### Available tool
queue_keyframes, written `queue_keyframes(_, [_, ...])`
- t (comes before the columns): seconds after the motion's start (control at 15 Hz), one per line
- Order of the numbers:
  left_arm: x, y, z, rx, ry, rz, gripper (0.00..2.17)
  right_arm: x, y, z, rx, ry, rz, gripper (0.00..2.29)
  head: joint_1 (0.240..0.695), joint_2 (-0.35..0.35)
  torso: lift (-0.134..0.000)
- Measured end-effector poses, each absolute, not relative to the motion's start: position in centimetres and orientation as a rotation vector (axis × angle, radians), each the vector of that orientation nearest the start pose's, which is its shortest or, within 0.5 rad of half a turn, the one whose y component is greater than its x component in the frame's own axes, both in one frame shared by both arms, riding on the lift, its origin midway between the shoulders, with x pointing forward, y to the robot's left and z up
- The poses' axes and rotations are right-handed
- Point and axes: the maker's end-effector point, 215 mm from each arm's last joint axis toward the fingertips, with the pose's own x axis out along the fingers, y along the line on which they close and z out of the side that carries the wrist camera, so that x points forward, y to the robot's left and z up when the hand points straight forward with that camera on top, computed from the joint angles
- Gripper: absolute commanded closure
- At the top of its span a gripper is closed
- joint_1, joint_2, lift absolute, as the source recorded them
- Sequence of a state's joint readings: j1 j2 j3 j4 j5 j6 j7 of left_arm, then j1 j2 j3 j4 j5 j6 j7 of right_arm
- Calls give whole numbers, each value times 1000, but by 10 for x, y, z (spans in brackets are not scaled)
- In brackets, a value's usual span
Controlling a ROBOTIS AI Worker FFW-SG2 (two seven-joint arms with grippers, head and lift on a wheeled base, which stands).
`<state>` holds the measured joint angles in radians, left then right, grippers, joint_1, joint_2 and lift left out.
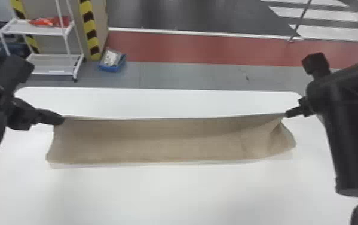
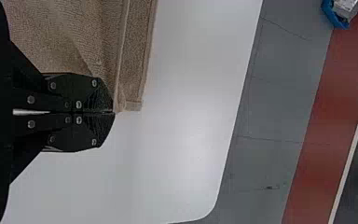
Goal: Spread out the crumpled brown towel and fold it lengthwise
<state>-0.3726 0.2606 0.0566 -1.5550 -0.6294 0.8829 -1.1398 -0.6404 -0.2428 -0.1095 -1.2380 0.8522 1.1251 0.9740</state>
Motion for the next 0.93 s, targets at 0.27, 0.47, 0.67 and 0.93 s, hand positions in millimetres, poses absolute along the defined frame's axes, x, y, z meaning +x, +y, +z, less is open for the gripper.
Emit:
queue_keyframes(0.27, [586,323,-384,313,803,-497,1443,609,-444,-377,-272,1008,46,2162,695,-111,-124])
queue_keyframes(0.47, [586,323,-385,316,806,-497,1443,610,-444,-381,-296,1017,47,2162,695,-109,-124])
queue_keyframes(0.67, [586,322,-386,321,809,-501,1443,609,-445,-385,-317,1031,45,2047,695,-112,-124])
queue_keyframes(0.93, [584,317,-390,328,816,-510,1443,605,-450,-391,-345,1045,21,1241,695,-121,-124])
